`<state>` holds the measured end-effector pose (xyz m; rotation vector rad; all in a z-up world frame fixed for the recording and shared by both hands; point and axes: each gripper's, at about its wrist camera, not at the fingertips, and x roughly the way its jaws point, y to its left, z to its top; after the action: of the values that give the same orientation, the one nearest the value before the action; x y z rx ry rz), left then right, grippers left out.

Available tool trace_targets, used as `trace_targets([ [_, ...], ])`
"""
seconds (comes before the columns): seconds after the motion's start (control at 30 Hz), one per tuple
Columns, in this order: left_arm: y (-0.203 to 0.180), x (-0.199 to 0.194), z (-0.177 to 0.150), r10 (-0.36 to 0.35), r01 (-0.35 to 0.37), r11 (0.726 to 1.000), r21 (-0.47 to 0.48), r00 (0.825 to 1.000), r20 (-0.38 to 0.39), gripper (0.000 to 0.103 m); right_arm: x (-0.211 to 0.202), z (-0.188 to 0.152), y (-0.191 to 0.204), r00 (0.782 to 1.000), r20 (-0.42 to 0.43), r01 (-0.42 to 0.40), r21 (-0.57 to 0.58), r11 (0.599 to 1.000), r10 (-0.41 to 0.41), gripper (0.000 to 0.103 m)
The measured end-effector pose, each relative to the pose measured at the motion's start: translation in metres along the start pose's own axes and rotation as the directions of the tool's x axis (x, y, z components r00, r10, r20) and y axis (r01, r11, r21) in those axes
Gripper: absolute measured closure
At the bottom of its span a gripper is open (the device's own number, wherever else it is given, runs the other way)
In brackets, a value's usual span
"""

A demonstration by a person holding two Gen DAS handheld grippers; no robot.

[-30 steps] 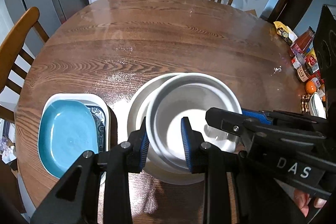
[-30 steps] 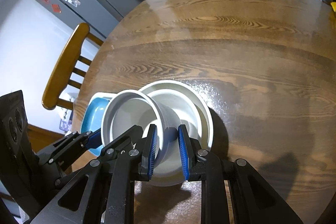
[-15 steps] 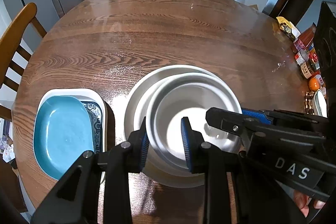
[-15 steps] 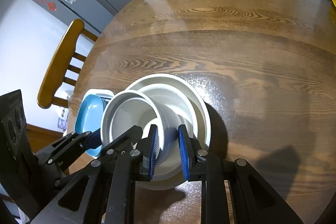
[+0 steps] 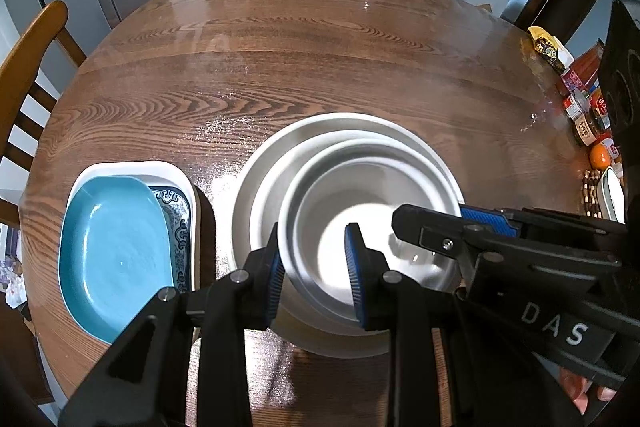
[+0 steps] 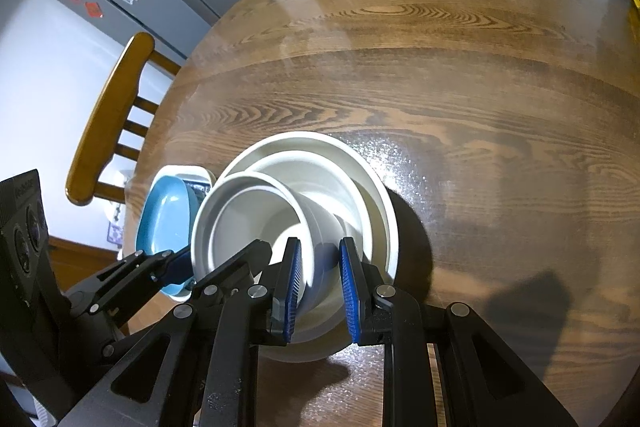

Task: Organize plates and bowls
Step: 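Lower the small white bowl into the medium white bowl with both grippers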

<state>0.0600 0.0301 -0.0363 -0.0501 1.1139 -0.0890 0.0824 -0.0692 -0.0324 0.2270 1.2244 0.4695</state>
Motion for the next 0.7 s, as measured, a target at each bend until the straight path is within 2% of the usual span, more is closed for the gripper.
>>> trace_targets([
  [0.7,-0.0016,0.0049,-0.0007,0.008,-0.008,1.0,-0.001,1.0,-0.018,0.077,0.0062,-0.0019,0.005,1.0,-0.007,0.025,-0.01,1.0,-0.025,0.08],
])
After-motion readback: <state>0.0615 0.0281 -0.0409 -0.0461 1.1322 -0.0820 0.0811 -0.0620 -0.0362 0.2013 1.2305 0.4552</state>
